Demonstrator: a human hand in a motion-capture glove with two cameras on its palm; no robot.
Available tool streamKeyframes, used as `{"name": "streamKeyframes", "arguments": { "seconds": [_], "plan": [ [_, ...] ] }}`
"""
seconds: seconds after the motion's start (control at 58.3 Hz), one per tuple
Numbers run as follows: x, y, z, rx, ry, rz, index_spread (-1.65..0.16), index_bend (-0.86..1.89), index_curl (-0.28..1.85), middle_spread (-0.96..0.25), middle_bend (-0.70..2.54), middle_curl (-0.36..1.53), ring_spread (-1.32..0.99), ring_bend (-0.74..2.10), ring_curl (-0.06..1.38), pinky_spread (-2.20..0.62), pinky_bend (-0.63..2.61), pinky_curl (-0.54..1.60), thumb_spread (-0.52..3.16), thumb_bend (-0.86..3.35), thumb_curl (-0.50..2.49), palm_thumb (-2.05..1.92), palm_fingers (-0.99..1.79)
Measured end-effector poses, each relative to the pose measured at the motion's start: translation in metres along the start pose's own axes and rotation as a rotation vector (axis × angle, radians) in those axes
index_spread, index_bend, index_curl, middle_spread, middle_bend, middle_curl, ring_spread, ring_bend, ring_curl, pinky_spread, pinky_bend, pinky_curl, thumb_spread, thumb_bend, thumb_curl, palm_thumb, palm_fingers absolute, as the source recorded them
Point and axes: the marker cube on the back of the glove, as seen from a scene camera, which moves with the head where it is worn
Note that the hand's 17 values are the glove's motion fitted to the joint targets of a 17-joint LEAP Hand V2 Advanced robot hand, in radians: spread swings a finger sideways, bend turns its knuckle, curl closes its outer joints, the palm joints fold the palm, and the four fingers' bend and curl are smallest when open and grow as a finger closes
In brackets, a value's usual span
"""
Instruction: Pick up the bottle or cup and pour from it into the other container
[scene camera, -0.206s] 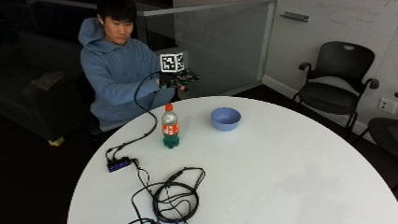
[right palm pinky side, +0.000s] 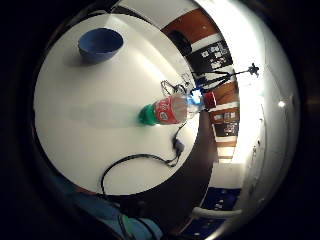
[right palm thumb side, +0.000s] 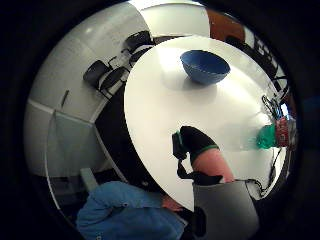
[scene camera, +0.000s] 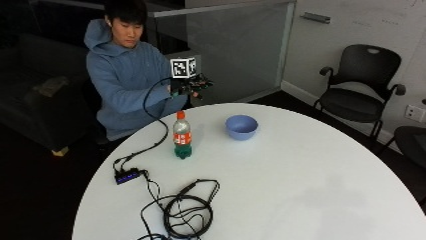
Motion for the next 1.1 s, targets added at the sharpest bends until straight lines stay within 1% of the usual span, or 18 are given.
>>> {"name": "streamKeyframes", "arguments": {
  "seconds": [0.017,0.034,0.069,0.257,0.394,0.566,0.635,0.686,0.823,0.96,1.098],
  "plan": [
    [-0.003,-0.002,-0.001,0.008,-0.025,0.084,-0.37,0.17,0.13,-0.06,0.17,0.10,0.16,0.34,0.12,0.21,0.37,0.18,0.82,0.17,0.21,0.52,0.00],
    [-0.005,-0.004,-0.001,0.018,-0.038,0.135,-0.38,0.17,0.13,-0.07,0.17,0.11,0.17,0.35,0.12,0.21,0.37,0.18,0.83,0.16,0.22,0.52,0.00],
    [-0.005,-0.004,-0.002,0.040,-0.042,0.166,-0.39,0.17,0.14,-0.07,0.18,0.12,0.17,0.35,0.13,0.22,0.37,0.19,0.86,0.14,0.23,0.53,0.00],
    [0.004,0.007,-0.006,0.178,-0.027,0.187,-0.41,0.17,0.19,-0.06,0.17,0.16,0.19,0.38,0.16,0.23,0.37,0.23,0.94,0.06,0.29,0.57,-0.02],
    [0.007,0.026,-0.013,0.316,-0.017,0.191,-0.41,0.17,0.21,-0.06,0.17,0.19,0.19,0.39,0.18,0.23,0.36,0.25,0.96,0.01,0.32,0.61,-0.02],
    [0.030,0.051,-0.018,0.529,-0.062,0.193,-0.41,0.17,0.23,-0.06,0.18,0.21,0.19,0.41,0.21,0.24,0.35,0.27,0.97,-0.02,0.35,0.62,0.00],
    [0.049,0.063,-0.017,0.630,-0.108,0.188,-0.40,0.17,0.24,-0.06,0.19,0.23,0.18,0.42,0.21,0.24,0.33,0.28,0.97,-0.02,0.36,0.63,0.04],
    [0.063,0.072,-0.016,0.674,-0.129,0.196,-0.40,0.16,0.24,-0.06,0.19,0.24,0.18,0.43,0.22,0.24,0.32,0.28,0.97,-0.02,0.37,0.63,0.06],
    [0.094,0.094,-0.010,0.747,-0.178,0.238,-0.39,0.15,0.24,-0.06,0.19,0.25,0.17,0.46,0.24,0.24,0.31,0.29,0.97,-0.03,0.38,0.63,0.08],
    [0.118,0.116,-0.001,0.774,-0.274,0.246,-0.39,0.15,0.24,-0.05,0.19,0.27,0.16,0.47,0.25,0.24,0.30,0.30,0.97,-0.03,0.39,0.63,0.09],
    [0.160,0.125,0.014,0.793,-0.393,0.266,-0.39,0.14,0.24,-0.05,0.19,0.28,0.15,0.48,0.26,0.23,0.30,0.31,0.97,-0.03,0.39,0.63,0.10]
  ]
}}
